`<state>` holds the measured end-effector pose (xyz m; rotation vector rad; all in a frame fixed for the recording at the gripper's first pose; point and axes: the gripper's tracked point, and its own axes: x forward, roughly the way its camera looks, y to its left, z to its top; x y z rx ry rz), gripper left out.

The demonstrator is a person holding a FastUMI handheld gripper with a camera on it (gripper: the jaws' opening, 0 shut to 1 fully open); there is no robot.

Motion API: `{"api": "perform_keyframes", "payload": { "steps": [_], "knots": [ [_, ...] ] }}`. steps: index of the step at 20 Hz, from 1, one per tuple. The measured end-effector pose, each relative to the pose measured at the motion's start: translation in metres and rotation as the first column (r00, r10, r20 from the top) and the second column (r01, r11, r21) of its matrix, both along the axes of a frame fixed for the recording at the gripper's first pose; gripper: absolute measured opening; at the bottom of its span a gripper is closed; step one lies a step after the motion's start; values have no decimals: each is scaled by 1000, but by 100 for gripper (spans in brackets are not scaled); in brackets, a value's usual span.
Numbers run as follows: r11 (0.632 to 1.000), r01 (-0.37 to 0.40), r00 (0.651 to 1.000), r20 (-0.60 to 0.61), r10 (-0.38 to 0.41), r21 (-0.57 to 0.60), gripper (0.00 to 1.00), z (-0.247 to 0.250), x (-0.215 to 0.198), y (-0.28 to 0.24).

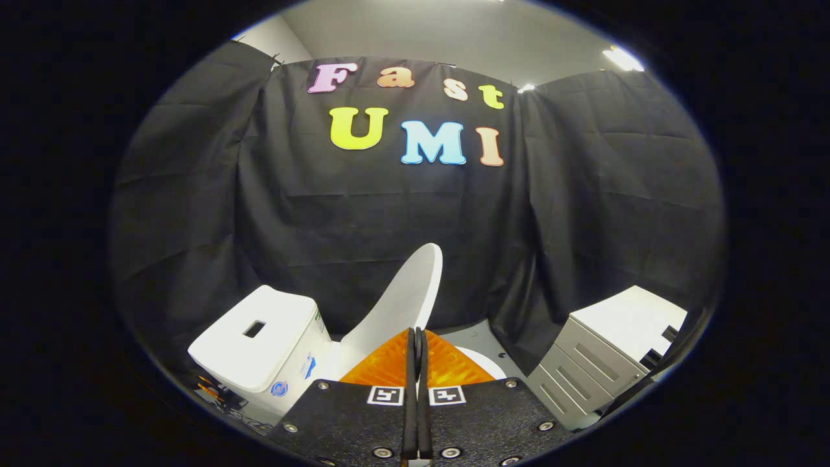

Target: Open the toilet lid.

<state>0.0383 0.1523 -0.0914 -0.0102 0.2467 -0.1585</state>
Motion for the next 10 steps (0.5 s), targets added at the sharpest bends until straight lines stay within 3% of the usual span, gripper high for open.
{"api": "perform_keyframes", "payload": {
  "steps": [10],
  "knots": [
    [995, -93, 993, 77, 94, -28, 0, 28, 8, 65]
  ]
}}
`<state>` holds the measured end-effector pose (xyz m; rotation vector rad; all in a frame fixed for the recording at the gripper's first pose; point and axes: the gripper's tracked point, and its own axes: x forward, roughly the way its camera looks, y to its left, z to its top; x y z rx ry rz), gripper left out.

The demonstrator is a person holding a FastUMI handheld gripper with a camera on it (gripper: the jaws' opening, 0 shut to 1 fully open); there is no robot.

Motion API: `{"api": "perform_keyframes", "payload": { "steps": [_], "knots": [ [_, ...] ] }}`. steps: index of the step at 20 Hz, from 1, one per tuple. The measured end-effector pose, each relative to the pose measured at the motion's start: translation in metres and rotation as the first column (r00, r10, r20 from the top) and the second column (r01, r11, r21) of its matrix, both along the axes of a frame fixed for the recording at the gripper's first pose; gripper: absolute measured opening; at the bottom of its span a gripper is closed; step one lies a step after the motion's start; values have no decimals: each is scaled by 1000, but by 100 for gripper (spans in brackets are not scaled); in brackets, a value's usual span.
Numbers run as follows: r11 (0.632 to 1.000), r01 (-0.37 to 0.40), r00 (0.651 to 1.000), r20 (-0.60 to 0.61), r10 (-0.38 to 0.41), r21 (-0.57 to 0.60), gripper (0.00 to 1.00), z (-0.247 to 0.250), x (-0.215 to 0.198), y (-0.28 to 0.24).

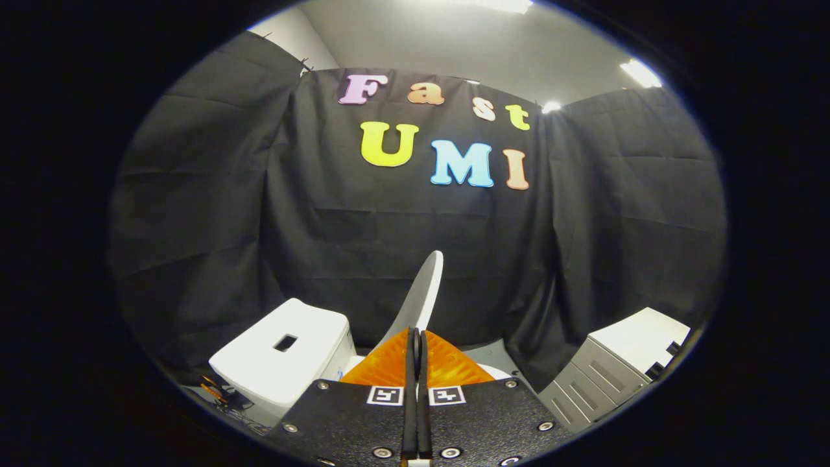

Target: Open the toilet lid.

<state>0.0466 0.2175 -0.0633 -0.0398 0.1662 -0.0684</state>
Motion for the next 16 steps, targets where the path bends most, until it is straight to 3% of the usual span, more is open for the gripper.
{"api": "perform_keyframes", "payload": {
  "steps": [16],
  "knots": [
    [993, -114, 993, 41, 113, 19, 0, 18, 6, 90]
  ]
}}
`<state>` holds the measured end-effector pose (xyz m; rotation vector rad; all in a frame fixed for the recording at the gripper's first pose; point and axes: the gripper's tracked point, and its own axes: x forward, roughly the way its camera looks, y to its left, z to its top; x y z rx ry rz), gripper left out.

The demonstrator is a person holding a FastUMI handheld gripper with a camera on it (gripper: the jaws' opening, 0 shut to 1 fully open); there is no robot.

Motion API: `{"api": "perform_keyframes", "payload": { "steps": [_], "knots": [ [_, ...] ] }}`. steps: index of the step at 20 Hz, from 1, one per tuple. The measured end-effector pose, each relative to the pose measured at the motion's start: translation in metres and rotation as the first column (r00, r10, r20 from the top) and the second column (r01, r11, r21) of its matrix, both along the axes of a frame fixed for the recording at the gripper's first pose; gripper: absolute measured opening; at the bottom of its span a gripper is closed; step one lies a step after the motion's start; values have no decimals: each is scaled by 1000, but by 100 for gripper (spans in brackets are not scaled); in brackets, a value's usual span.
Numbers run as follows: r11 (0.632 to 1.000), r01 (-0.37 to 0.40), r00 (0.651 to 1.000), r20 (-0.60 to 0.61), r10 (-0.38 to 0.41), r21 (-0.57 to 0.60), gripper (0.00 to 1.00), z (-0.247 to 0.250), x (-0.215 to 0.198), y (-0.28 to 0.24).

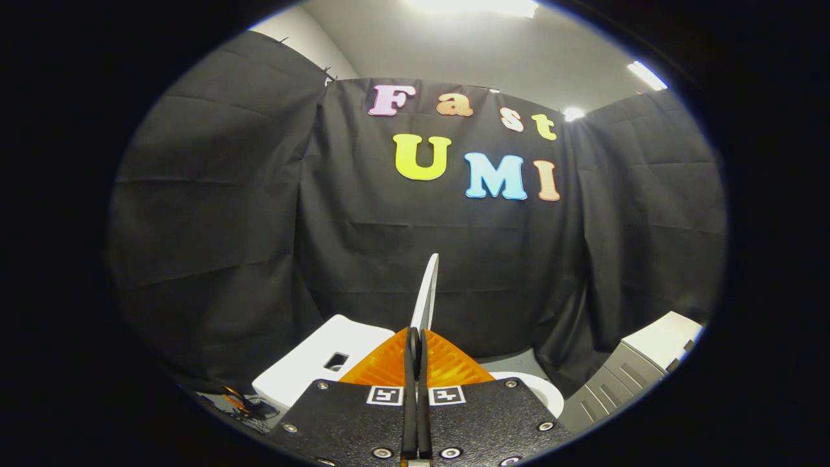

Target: Open the toilet lid.

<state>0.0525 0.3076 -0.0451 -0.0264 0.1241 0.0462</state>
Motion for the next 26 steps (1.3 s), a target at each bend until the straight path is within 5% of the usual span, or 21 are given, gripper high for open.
{"api": "perform_keyframes", "payload": {
  "steps": [14, 21, 23, 26],
  "knots": [
    [990, -140, 990, -11, 140, -11, 3, -2, 6, 85],
    [987, -149, 989, -10, 150, 56, 3, -3, 6, 90],
    [979, -195, 980, -15, 196, 52, 9, -4, 4, 97],
    [938, -310, 945, -59, 322, 154, 33, -10, 0, 107]
  ]
}}
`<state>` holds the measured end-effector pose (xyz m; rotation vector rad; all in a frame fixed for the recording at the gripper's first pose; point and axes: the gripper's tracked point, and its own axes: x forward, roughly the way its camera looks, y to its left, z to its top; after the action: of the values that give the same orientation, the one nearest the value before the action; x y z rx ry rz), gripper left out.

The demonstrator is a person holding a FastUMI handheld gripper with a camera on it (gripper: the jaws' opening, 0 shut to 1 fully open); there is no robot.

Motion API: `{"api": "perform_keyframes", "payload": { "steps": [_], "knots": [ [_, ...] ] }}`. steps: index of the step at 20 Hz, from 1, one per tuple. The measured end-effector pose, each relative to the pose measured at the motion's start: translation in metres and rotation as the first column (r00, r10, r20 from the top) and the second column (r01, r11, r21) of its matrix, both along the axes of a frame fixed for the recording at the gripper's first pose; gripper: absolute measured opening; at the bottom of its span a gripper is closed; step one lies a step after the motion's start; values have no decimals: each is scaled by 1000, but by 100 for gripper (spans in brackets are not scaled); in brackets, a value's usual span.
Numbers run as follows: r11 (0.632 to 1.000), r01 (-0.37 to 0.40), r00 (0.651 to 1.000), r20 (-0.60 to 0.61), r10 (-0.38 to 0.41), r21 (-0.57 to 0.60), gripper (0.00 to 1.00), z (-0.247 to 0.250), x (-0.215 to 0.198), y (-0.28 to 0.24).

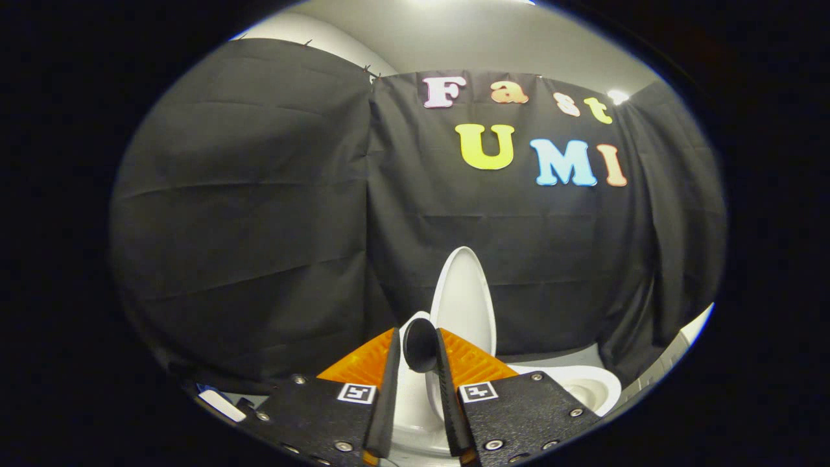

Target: Open the toilet lid.

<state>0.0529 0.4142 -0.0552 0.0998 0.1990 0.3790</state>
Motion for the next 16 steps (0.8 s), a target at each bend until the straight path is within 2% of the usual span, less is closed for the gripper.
{"api": "perform_keyframes", "payload": {
  "steps": [4, 7, 10, 14, 16],
  "knots": [
    [993, 0, 1000, -16, 2, 116, 96, 18, -25, -26],
    [991, -3, 1000, 17, 1, 131, 96, 37, -38, -55],
    [991, 7, 994, 106, -22, 136, 96, 71, -51, -97],
    [995, 65, 969, 232, -82, 79, 95, 97, -57, -168],
    [996, 88, 962, 259, -91, 25, 95, 93, -58, -204]
  ]
}}
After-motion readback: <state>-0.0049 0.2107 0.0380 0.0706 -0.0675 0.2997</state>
